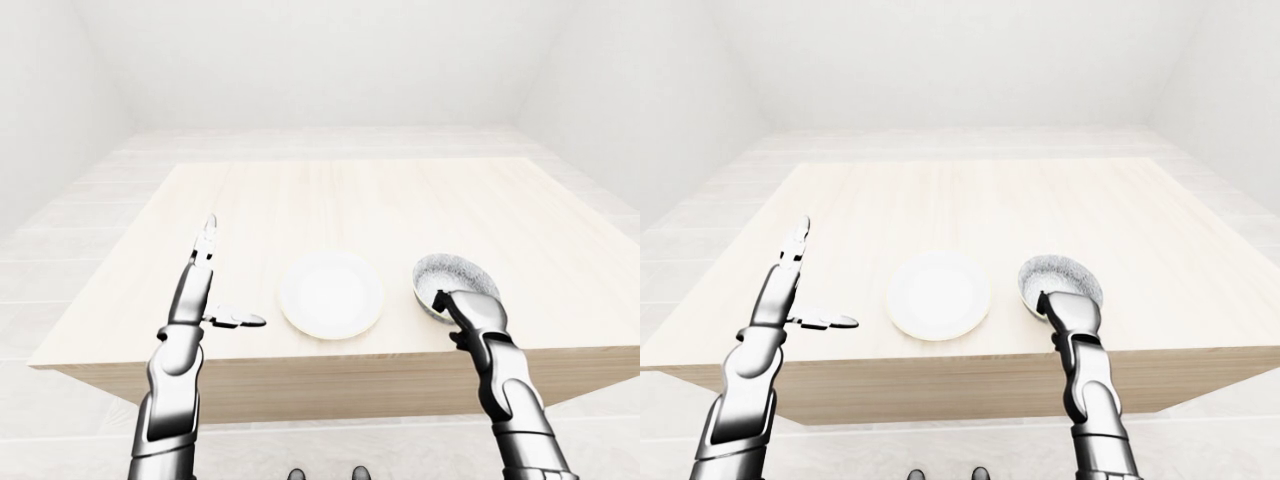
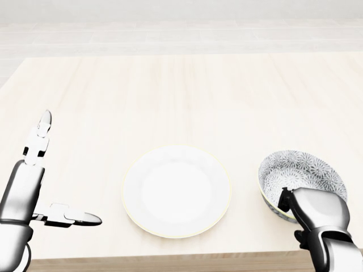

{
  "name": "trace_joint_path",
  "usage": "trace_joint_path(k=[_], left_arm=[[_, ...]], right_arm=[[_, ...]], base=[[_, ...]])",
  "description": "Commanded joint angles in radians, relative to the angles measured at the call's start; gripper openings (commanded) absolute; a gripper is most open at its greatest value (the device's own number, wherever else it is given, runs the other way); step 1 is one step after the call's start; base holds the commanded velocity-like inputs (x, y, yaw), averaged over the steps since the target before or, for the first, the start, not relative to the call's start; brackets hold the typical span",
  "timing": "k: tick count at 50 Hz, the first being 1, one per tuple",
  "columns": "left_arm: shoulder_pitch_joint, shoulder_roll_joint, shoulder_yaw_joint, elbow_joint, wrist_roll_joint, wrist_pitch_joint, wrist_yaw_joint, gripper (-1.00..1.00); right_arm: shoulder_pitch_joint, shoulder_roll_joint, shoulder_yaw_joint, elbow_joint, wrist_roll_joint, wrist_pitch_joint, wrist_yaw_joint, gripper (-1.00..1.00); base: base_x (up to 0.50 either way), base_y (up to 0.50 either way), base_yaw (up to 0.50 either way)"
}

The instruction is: Put the bowl on the plate.

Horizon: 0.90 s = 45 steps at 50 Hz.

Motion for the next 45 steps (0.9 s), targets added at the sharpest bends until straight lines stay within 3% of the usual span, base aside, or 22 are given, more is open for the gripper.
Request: trace_joint_path(k=[1, 12, 19, 34, 45], left_arm=[[0.005, -0.003, 0.000, 0.012, 0.009, -0.013, 0.007, 1.00], [0.004, 0.000, 0.004, 0.013, 0.004, -0.009, 0.002, 1.00], [0.000, 0.002, 0.004, 0.032, 0.004, -0.020, 0.009, 1.00], [0.009, 0.001, 0.009, 0.009, 0.001, -0.011, 0.002, 1.00], [0.008, 0.000, 0.009, 0.007, 0.001, -0.010, 0.002, 1.00]], right_arm=[[0.008, -0.003, -0.012, -0.056, -0.010, 0.000, 0.037, -0.17], [0.006, -0.003, -0.031, -0.097, -0.023, 0.000, 0.064, -0.24], [0.005, -0.004, -0.038, -0.124, -0.038, 0.000, 0.087, -0.27], [-0.004, -0.004, -0.056, -0.166, -0.063, 0.000, 0.131, -0.42], [-0.009, -0.004, -0.063, -0.185, -0.076, 0.000, 0.148, -0.40]], base=[[0.00, 0.00, 0.00], [0.00, 0.00, 0.00], [0.00, 0.00, 0.00], [0.00, 0.00, 0.00], [0.00, 0.00, 0.00]])
